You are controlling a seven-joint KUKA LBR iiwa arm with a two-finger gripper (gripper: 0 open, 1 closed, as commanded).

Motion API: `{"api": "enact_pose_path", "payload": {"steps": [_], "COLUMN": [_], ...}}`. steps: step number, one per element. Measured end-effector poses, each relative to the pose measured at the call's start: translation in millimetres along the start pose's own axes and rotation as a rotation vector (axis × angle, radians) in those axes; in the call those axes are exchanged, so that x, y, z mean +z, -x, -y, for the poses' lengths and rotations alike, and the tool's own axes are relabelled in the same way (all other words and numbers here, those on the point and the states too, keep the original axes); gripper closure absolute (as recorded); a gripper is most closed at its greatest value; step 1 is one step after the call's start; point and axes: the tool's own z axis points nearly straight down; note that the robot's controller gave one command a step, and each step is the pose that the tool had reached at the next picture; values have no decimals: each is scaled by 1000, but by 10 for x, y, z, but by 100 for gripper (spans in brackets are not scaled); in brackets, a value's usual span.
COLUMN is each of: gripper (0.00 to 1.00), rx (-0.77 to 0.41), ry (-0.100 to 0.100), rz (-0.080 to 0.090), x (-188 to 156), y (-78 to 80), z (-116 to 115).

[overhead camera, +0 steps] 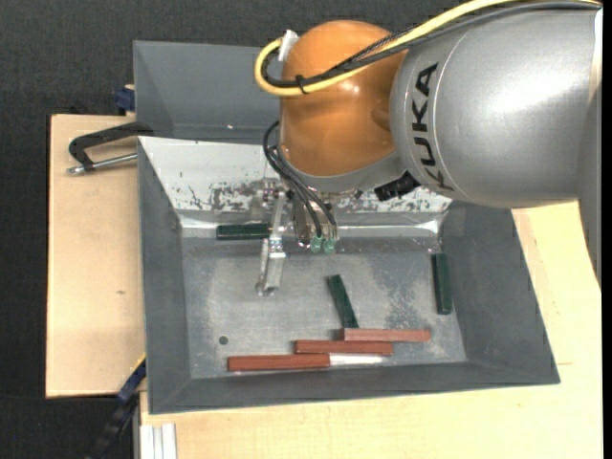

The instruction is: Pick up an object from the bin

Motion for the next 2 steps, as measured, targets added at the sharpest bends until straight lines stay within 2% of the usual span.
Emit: {"api": "enact_pose_path", "payload": {"steps": [1, 2], "gripper": [0, 0], "rx": [0, -133], "ry": [0, 3], "rz": [0, 4], "x": [0, 73], "y": [0, 168], "z": [0, 220]}}
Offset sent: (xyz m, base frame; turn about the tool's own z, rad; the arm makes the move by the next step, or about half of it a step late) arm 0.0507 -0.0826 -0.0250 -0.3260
